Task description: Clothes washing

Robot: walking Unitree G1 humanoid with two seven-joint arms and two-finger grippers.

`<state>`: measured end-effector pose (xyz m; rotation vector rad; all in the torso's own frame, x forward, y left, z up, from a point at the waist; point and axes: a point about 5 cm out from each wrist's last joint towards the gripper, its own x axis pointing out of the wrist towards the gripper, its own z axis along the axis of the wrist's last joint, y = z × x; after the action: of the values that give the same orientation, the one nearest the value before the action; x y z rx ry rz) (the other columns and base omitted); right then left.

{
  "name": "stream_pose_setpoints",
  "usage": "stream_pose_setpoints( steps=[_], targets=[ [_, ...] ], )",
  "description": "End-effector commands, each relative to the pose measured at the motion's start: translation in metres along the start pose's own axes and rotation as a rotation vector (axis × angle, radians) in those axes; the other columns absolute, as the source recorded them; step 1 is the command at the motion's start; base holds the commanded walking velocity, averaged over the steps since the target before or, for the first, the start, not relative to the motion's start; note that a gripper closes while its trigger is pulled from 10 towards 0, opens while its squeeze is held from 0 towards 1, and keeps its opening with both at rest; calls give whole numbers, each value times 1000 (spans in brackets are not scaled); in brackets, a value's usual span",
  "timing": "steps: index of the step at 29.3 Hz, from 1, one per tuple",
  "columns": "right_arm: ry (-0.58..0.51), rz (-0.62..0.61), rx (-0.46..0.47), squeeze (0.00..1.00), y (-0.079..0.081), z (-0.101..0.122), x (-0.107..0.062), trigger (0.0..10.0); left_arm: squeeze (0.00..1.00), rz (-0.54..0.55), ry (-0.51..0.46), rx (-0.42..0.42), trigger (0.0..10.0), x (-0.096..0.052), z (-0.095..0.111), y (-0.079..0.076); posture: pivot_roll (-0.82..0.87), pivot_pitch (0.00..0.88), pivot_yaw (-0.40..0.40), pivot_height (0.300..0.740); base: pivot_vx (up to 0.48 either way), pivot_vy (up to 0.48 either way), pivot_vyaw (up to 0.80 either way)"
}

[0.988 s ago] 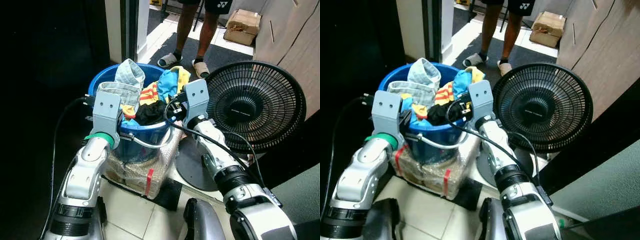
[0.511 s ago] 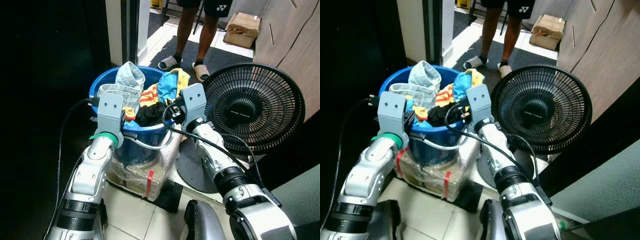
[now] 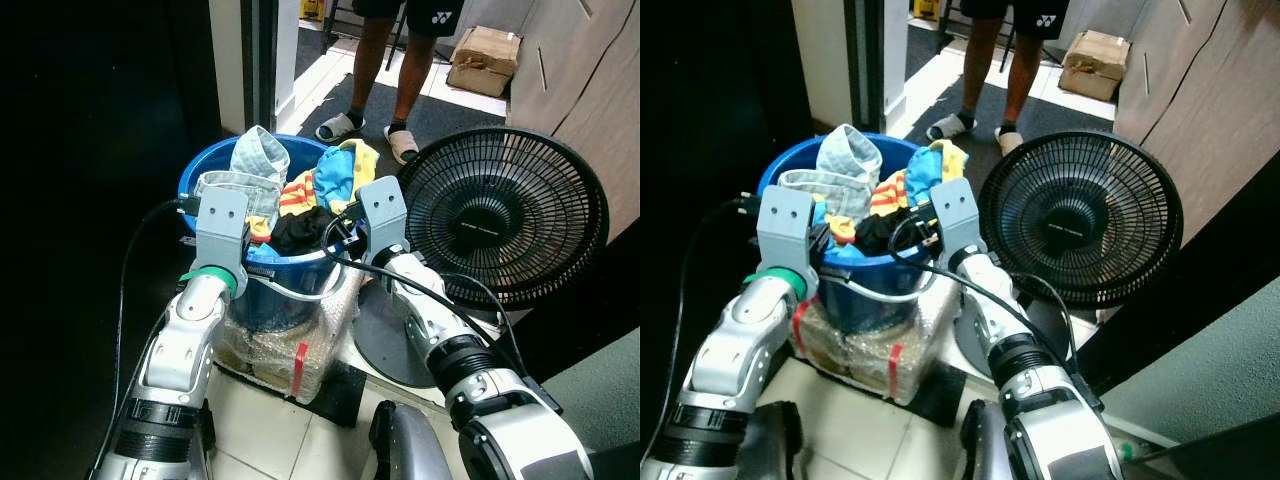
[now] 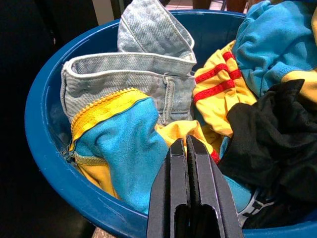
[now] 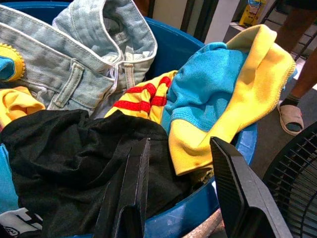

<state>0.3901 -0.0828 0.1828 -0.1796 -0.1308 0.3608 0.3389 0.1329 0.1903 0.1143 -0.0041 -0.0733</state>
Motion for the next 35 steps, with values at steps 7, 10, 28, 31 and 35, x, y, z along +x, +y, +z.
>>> stream_pose_setpoints(
  steps=[7, 10, 28, 31, 35],
  targets=[
    [-31, 22, 4, 0, 6, -1, -2, 10000, 0, 1, 124, -19, 10000, 0, -27, -5, 185, 127, -79, 491, 0, 0, 0],
    [-52, 15, 0, 0, 5, 2, -3, 10000, 0, 2, 124, -19, 10000, 0, -26, -5, 185, 127, -79, 491, 0, 0, 0],
    [-165, -29, 102, 0, -5, 30, 6, 10000, 0, -6, 126, -18, 10000, 1, -27, -7, 181, 134, -74, 491, 0, 0, 0],
    [-156, 2, 102, 0, 1, 34, 11, 10000, 0, -6, 126, -18, 10000, 1, -26, -7, 185, 136, -79, 491, 0, 0, 0],
    [-158, 114, 121, 0, 25, 52, 24, 10000, 0, -2, 125, -21, 10000, 1, -26, -8, 202, 145, -95, 491, 0, 0, 0]
  ],
)
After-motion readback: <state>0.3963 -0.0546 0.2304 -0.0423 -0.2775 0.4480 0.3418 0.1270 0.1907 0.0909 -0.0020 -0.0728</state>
